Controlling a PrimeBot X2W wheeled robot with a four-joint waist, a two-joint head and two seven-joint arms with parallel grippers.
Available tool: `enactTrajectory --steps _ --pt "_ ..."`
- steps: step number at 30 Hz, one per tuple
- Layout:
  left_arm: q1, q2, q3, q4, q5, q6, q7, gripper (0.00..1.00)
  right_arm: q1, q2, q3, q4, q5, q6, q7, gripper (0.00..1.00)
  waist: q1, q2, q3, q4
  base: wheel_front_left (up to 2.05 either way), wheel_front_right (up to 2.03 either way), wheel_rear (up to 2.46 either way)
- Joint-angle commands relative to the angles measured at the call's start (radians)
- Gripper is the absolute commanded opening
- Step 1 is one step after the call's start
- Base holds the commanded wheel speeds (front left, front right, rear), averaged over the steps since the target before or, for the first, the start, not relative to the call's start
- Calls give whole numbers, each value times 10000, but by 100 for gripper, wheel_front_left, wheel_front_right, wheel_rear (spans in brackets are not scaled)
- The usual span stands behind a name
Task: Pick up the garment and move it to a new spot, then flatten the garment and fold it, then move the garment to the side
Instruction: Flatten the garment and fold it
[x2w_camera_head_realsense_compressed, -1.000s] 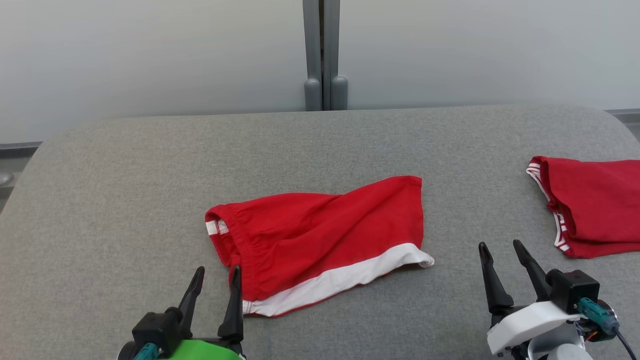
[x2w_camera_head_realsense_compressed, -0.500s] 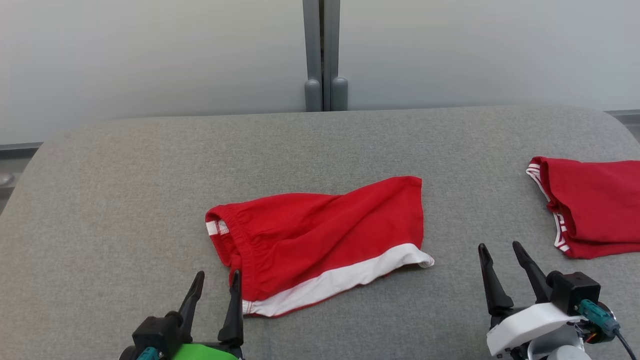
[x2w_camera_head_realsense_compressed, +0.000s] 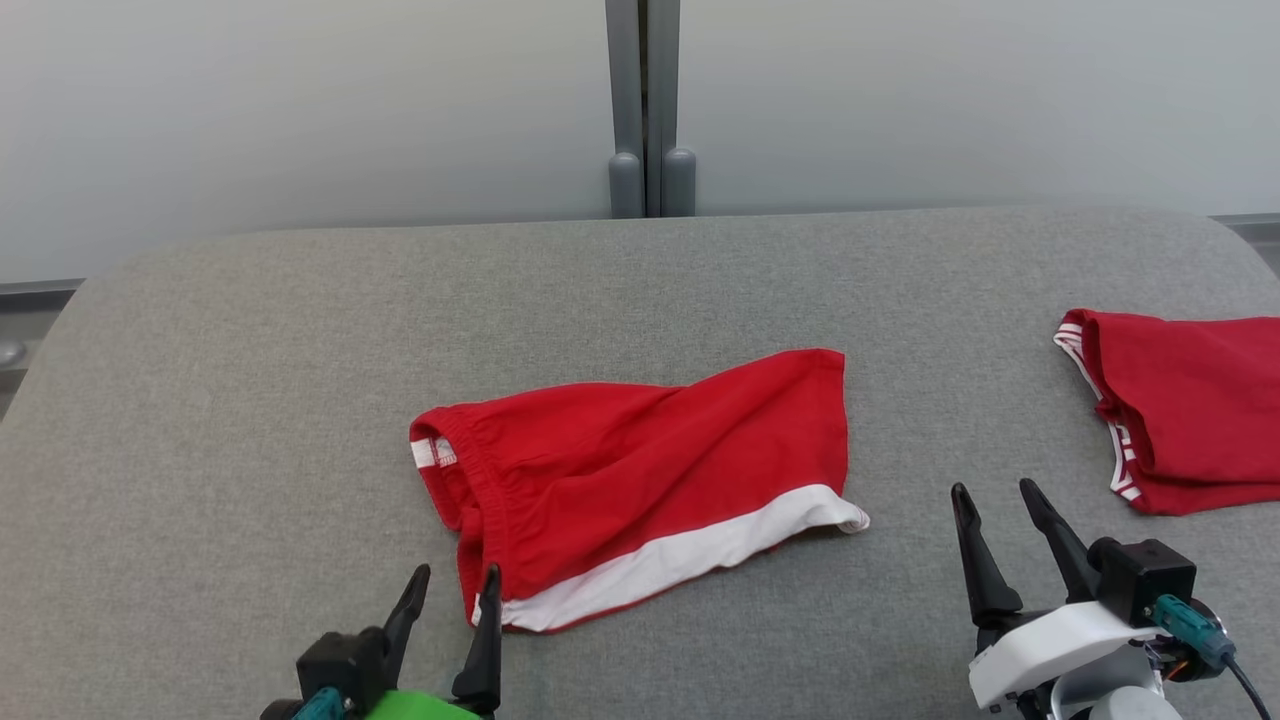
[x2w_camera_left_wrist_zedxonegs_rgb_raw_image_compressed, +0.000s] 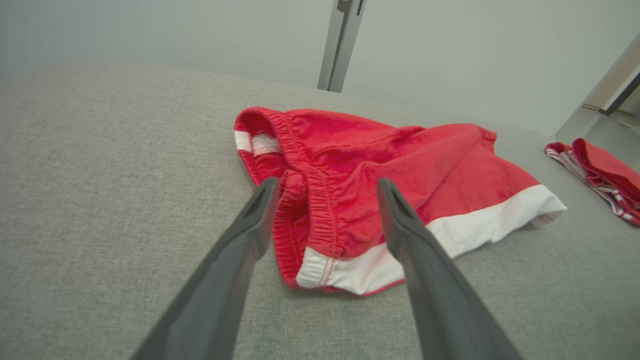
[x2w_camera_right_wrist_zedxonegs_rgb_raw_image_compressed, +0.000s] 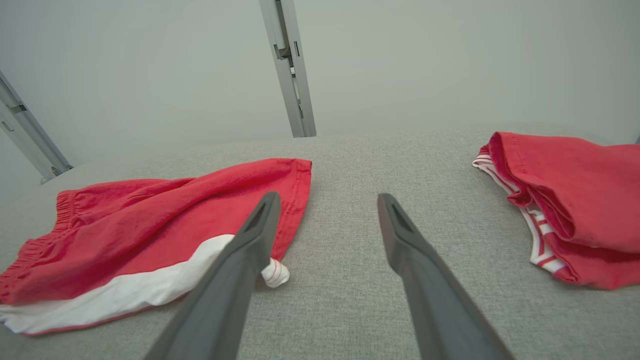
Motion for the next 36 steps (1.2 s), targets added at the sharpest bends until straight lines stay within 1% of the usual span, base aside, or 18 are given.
enactTrajectory --steps 1,10,14,21,22,23,24,25,26,29,32,36 --pt "-257 132 -79 153 16 -59 194 100 -59 -32 4 12 20 -17 -42 100 0 0 21 -3 0 0 0" --pt "-1012 908 -851 1192 -569 -151 1993 100 -197 -33 166 135 -78 -17 -42 100 0 0 207 -175 0 0 0" --pt "-1311 1133 -1132 1509 -891 -167 2233 100 -262 -33 178 162 -154 -17 -42 100 0 0 365 -310 0 0 0" --pt "-1752 1412 -1772 1909 -1462 -166 2200 100 -387 -33 99 194 -262 -17 -42 100 0 0 601 -450 0 0 0" --pt "-1796 1447 -1888 1958 -1533 -165 2203 93 -396 -33 79 202 -277 -17 -42 100 0 0 625 -458 0 0 0" --pt "-1836 1471 -1960 1995 -1605 -165 2174 65 -402 -33 61 213 -287 -17 -42 100 0 0 641 -460 0 0 0" --pt "-1872 1484 -2030 2035 -1679 -165 2150 46 -415 -33 47 225 -296 -17 -42 100 0 0 656 -459 0 0 0" --pt "-1921 1503 -2101 2070 -1737 -165 2141 19 -434 -33 25 240 -319 -17 -42 100 0 0 671 -454 0 0 0" --pt "-1978 1530 -2184 2113 -1788 -166 2101 0 -453 -31 13 260 -343 -17 -42 100 0 0 687 -446 0 0 0" --pt "-2095 1619 -2314 2229 -1890 -166 1998 0 -488 -33 -10 360 -362 -17 -42 100 0 0 727 -409 0 0 0" --pt "-2246 1748 -2149 2274 -1935 -148 1678 0 -725 -33 10 541 -323 -17 -40 100 0 0 794 -370 0 0 0" --pt "-2340 1872 -1999 2166 -1992 -92 1437 0 -1074 -31 293 1180 -507 -17 -38 100 0 0 860 -286 0 0 0"
